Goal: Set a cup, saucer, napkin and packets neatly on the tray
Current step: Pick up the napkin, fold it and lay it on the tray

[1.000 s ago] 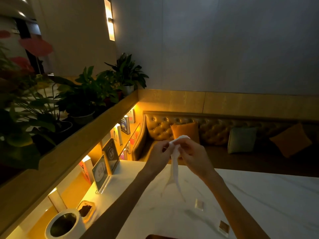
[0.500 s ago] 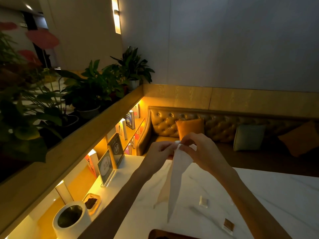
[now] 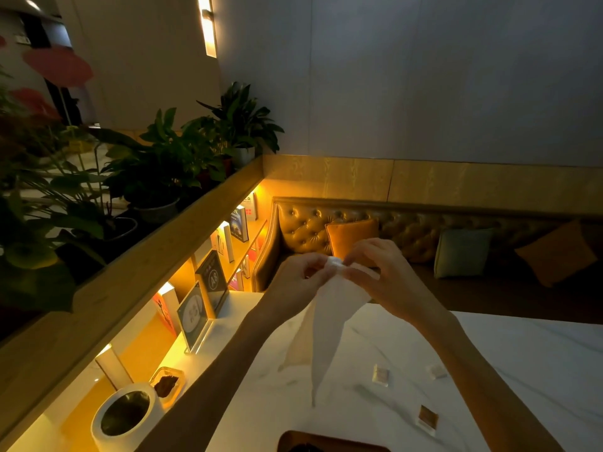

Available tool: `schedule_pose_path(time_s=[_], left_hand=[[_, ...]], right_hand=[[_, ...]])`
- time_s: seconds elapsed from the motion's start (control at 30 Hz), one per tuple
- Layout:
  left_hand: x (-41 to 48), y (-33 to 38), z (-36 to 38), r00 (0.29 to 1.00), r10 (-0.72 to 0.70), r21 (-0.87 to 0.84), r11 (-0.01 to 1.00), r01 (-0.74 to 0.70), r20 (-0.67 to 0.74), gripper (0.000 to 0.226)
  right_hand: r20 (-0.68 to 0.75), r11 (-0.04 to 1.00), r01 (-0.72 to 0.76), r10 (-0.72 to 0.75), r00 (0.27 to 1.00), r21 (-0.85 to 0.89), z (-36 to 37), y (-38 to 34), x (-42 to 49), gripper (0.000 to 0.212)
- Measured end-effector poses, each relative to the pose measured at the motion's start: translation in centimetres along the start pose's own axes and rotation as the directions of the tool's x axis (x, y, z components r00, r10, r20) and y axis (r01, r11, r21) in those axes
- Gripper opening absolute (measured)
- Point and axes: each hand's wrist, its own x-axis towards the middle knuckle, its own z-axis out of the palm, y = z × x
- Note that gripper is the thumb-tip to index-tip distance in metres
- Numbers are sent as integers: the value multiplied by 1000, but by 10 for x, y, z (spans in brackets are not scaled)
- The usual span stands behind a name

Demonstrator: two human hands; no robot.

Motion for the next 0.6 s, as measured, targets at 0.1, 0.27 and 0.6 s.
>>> schedule_pose_path(time_s=[0.1,0.27,0.6], left_hand=[[2,0,-11,998,-16,-22,1000,15,-54,25],[1,-8,-17,986,-104,-66,993,96,-131,27],[4,-1,6,987,-33,37,999,39,-156,25]], right_hand=[[101,996,-72,67,993,46,-7,18,-8,16],[76,939,-139,122,990,315,-13,29,-15,11],[83,997,-59,55,995,56,-10,14,3,52]])
